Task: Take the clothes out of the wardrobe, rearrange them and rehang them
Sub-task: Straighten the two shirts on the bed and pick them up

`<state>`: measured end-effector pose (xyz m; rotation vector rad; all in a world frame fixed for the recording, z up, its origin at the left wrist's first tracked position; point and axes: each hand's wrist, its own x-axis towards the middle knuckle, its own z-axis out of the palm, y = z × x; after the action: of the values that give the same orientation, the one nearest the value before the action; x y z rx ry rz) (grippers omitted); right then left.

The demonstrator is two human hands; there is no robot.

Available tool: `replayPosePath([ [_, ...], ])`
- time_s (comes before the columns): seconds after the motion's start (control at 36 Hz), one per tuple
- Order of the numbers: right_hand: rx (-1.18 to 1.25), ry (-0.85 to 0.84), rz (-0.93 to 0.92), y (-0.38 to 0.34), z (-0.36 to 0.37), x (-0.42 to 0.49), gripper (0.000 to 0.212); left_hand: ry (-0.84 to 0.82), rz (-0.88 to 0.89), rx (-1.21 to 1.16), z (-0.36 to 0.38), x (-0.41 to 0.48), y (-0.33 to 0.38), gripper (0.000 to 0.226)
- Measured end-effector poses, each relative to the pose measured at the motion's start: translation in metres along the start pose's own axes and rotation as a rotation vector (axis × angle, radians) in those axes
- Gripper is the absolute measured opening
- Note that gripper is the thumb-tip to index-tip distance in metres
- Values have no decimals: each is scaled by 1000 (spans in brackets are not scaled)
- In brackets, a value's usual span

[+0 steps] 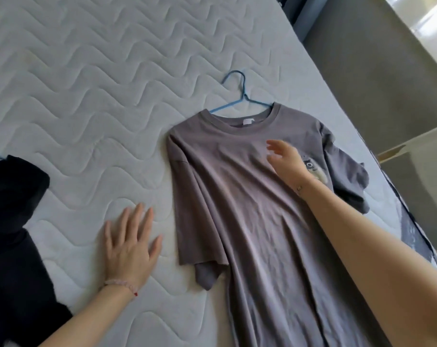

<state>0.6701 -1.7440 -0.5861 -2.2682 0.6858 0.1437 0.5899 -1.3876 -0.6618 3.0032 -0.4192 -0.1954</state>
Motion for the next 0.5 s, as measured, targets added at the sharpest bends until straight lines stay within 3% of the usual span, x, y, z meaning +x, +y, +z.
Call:
replayPosePath([
  [0.22,-209,7,-54,-8,-10,82,55,172,9,66,13,2,-2,58],
  [0.5,-474,-106,-21,-2,-12,152,70,272,24,108,27,3,-5,56],
])
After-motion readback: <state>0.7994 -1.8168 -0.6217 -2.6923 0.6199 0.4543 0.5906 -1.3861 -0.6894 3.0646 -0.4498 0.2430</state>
